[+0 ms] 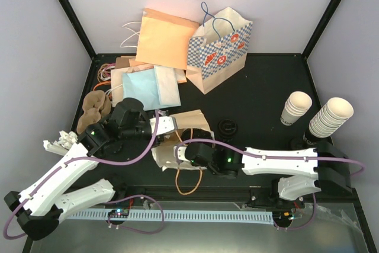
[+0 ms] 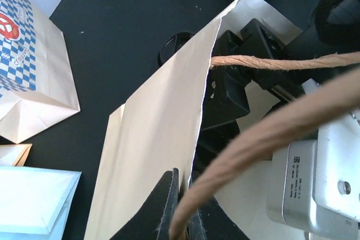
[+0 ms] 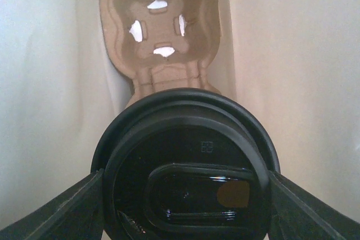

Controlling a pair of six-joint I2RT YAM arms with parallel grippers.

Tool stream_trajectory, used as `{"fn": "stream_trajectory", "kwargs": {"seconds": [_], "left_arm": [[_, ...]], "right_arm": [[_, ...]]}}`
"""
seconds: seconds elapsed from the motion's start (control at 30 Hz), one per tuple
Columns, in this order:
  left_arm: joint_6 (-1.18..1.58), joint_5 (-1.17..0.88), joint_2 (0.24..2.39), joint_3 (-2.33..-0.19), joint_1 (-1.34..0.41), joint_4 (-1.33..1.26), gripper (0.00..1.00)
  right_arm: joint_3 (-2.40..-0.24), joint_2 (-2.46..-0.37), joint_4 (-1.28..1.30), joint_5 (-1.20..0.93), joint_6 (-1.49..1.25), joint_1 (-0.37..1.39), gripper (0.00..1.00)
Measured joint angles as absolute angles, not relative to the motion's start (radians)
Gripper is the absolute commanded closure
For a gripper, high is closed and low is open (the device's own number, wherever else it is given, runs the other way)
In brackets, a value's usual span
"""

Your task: Pack the takeout coffee

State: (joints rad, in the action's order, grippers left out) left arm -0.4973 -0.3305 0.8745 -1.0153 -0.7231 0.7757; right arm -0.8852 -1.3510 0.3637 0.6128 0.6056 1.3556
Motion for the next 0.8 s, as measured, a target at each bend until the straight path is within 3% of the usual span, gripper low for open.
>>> {"fn": "stream_trajectory", "kwargs": {"seconds": [0.8], "left_arm": [[-0.457, -0.466, 0.842, -0.984, -0.723, 0.736, 0.92]], "right_arm": [[-0.775, -1.345, 0.199, 0.569, 0.651, 1.301, 0.29]]}}
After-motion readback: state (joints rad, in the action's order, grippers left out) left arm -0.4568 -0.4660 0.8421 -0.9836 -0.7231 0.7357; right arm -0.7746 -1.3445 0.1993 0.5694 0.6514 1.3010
